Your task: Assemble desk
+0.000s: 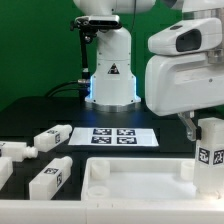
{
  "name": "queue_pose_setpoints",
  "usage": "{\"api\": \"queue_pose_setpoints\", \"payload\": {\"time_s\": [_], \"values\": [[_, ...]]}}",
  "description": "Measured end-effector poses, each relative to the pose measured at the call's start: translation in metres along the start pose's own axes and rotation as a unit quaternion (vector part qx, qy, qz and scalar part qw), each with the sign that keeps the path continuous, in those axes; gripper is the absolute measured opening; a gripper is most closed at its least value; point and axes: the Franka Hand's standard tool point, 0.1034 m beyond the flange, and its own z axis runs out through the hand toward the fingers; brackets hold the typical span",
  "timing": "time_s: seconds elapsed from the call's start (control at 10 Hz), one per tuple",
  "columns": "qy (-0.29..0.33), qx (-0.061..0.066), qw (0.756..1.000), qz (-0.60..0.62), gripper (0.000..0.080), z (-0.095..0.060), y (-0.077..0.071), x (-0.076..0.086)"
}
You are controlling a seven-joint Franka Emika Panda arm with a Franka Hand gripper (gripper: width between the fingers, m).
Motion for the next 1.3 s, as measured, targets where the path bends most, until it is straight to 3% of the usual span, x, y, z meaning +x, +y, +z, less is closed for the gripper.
{"api": "queue_pose_setpoints", "payload": {"time_s": [0.1, 0.2, 0.3, 0.5, 0.6, 0.7, 0.8, 0.9, 1.0, 1.1, 1.3], "values": [[0.0, 0.0, 1.0, -0.001, 0.0426, 0.0001, 0.0003, 0.0], [0.0, 0.002, 1.0, 0.017, 0.0426, 0.0002, -0.0004, -0.0001], [0.001, 0.0, 0.997, 0.073, 0.0311, -0.0008, 0.0031, 0.0005], [0.004, 0.001, 0.981, 0.193, 0.0309, -0.0016, 0.0043, 0.0012], [0.01, 0.003, 0.957, 0.289, 0.0307, -0.0013, 0.0038, 0.0001], [0.013, 0.016, 0.923, 0.385, 0.0307, -0.0004, 0.0042, -0.0018], [0.01, 0.025, 0.904, 0.426, 0.0303, -0.0005, 0.006, -0.0011], [0.01, 0.025, 0.9, 0.436, 0.0303, -0.0004, 0.0053, -0.0013], [0.008, 0.027, 0.88, 0.475, 0.0303, -0.0003, 0.0048, -0.0013], [0.007, 0.035, 0.842, 0.538, 0.0303, -0.0003, 0.0041, -0.0007], [0.022, 0.065, 0.724, 0.686, 0.0303, 0.0011, 0.0017, 0.0014]]}}
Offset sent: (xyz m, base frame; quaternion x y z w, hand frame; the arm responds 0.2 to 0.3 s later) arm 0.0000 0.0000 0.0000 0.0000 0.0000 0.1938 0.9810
